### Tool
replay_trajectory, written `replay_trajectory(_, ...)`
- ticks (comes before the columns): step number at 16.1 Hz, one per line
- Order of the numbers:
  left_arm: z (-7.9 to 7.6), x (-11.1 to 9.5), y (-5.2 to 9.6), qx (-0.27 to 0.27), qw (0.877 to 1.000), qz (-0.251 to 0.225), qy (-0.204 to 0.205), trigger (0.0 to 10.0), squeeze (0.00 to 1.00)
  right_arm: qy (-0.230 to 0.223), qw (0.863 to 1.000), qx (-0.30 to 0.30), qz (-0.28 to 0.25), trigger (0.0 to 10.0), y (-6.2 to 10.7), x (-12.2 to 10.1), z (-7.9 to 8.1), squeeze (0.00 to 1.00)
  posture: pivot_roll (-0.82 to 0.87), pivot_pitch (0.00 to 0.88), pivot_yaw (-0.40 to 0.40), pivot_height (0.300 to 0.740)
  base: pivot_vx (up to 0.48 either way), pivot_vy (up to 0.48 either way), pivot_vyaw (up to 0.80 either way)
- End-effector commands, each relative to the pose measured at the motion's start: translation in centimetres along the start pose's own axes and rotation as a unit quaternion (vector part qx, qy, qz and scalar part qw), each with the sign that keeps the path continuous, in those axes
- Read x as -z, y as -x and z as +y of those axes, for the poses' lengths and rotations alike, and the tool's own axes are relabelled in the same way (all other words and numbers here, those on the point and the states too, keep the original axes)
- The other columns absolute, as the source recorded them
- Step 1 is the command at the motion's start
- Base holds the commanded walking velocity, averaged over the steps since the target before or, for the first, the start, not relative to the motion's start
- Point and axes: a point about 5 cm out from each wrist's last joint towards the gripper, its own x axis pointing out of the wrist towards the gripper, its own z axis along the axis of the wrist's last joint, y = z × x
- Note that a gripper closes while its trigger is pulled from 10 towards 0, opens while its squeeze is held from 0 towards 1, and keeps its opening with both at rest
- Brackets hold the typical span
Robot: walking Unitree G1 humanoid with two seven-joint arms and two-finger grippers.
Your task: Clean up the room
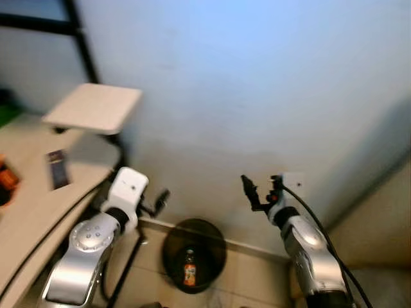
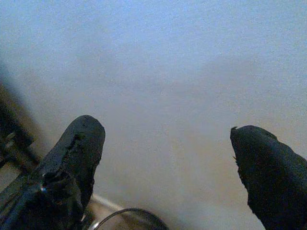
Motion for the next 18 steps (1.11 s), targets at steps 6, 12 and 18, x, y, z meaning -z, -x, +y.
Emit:
replay_trajectory(6,0.6,-1.1,0.4,-0.030,0.999,-0.029,-0.011,10.0,0.00,-0.003,0.999,-0.005,-0.039,10.0,1.3,-1.9,0.6,1.00,0.04,0.000,-0.037,0.740,0.000,0.000,-0.78)
replay_trajectory(12,0.8,-1.6,0.2,-0.029,0.999,-0.033,-0.012,10.0,0.00,0.019,0.995,-0.094,-0.026,10.0,1.3,-2.0,2.3,1.00,0.03,0.000,-0.013,0.740,0.000,0.000,-0.78)
replay_trajectory(18,0.8,-1.7,0.0,-0.021,0.999,-0.032,-0.014,10.0,0.00,0.011,0.994,-0.106,-0.024,10.0,1.3,-2.4,1.9,1.00,0.02,0.000,-0.012,0.740,0.000,0.000,-0.78)
